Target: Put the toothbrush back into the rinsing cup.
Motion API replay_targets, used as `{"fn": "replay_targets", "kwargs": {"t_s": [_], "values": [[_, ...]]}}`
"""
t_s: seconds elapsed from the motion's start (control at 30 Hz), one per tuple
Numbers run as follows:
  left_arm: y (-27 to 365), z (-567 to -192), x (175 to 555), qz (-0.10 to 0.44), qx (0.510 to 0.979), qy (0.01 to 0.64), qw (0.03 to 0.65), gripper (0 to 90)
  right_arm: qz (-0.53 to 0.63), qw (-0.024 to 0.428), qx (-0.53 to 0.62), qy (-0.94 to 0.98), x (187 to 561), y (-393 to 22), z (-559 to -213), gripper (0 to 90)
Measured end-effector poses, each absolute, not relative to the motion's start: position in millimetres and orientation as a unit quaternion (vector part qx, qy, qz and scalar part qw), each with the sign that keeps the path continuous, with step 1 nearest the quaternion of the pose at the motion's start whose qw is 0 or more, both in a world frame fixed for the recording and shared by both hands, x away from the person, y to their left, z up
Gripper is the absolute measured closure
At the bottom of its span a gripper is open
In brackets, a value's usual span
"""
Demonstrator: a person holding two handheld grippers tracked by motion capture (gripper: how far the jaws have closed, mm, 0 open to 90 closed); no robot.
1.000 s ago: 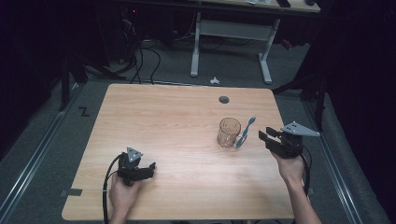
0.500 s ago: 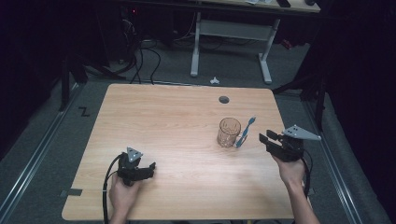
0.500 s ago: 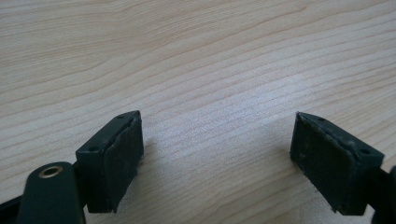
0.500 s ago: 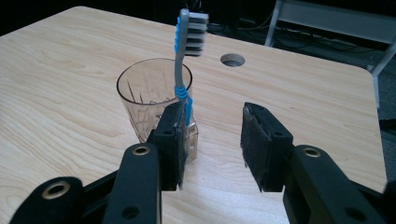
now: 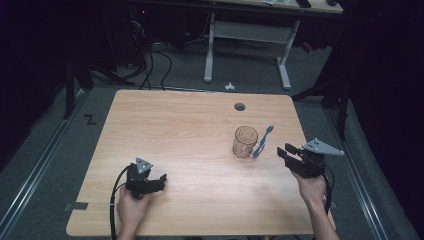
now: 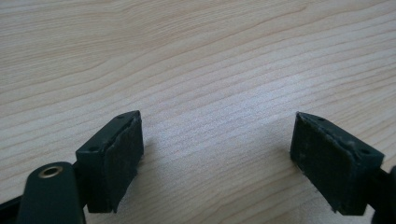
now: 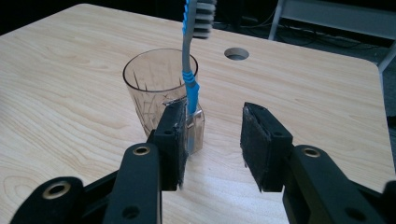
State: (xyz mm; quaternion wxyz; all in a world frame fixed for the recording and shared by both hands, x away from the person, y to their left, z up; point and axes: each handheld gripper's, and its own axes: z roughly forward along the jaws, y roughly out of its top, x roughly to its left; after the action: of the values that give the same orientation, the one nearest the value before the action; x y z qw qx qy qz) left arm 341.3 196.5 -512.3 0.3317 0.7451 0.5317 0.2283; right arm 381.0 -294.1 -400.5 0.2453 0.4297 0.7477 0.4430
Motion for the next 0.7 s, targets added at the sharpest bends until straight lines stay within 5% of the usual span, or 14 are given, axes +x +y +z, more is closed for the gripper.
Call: {"fn": "replay_targets", "kwargs": {"t_s": [0.7], "values": [[196, -512, 341, 0.228, 0.745, 0.532, 0.332, 17.8, 0.448, 0.239, 0.438, 0.742, 371, -300, -412, 61.6]]}}
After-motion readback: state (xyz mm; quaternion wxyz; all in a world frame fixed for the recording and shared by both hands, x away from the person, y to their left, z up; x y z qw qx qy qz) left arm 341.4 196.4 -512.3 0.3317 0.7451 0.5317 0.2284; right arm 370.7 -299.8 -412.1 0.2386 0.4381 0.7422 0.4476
